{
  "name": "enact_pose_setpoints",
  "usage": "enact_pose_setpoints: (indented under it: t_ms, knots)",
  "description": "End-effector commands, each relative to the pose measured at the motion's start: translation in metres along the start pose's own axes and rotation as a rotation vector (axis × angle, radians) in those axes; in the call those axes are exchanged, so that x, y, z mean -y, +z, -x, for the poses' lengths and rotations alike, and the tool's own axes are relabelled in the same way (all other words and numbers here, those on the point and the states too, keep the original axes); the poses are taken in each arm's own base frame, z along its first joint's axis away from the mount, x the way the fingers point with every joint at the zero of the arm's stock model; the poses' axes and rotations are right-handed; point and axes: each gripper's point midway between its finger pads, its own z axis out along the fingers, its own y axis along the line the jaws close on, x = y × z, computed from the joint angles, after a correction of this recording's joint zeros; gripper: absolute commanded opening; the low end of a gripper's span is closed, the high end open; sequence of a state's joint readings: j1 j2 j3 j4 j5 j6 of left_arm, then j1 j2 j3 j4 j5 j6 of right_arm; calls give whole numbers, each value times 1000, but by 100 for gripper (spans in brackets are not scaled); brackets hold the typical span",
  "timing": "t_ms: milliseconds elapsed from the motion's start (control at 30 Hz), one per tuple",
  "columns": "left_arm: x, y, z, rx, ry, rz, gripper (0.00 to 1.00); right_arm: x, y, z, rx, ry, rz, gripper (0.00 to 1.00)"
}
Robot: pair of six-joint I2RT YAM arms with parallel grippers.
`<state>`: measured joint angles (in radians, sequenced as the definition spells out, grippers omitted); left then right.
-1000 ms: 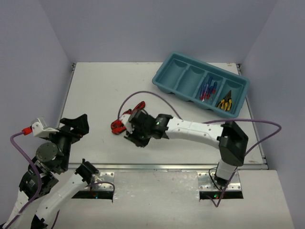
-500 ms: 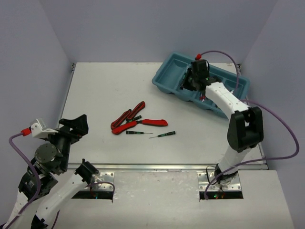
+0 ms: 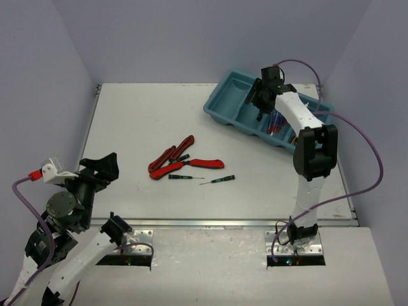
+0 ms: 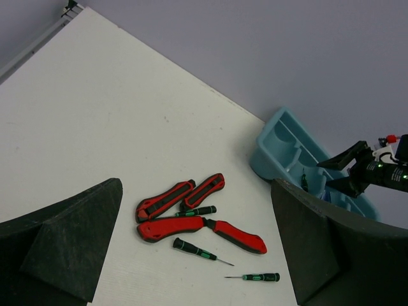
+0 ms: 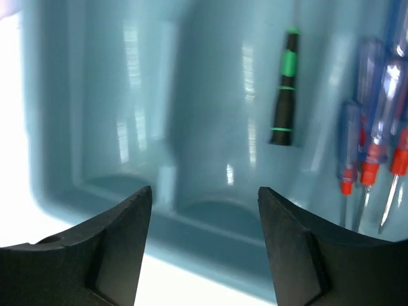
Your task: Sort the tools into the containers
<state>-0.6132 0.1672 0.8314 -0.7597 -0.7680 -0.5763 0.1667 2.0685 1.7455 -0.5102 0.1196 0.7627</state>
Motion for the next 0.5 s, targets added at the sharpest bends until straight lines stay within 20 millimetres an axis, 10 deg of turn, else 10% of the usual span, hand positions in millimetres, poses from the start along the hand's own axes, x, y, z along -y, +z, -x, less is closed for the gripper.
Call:
enact_pose_setpoints:
  t_ms: [0, 100, 200, 333, 467]
  knots:
    - [7, 1, 9, 24, -8, -17, 100, -88, -93, 23, 134, -370, 276, 68]
    - [5, 0, 10, 32, -16, -14, 100, -122, -124, -64, 43, -822, 478, 66]
    - [5, 0, 10, 32, -15, -13, 100, -100, -125, -183, -75, -1264, 511, 65]
    - [5, 2, 8, 21, -5, -4, 100, -61, -126, -257, -176, -1572, 510, 55]
    - [5, 3, 7, 18, -2, 5, 100, -35, -118, -276, -270, -1654, 414, 49]
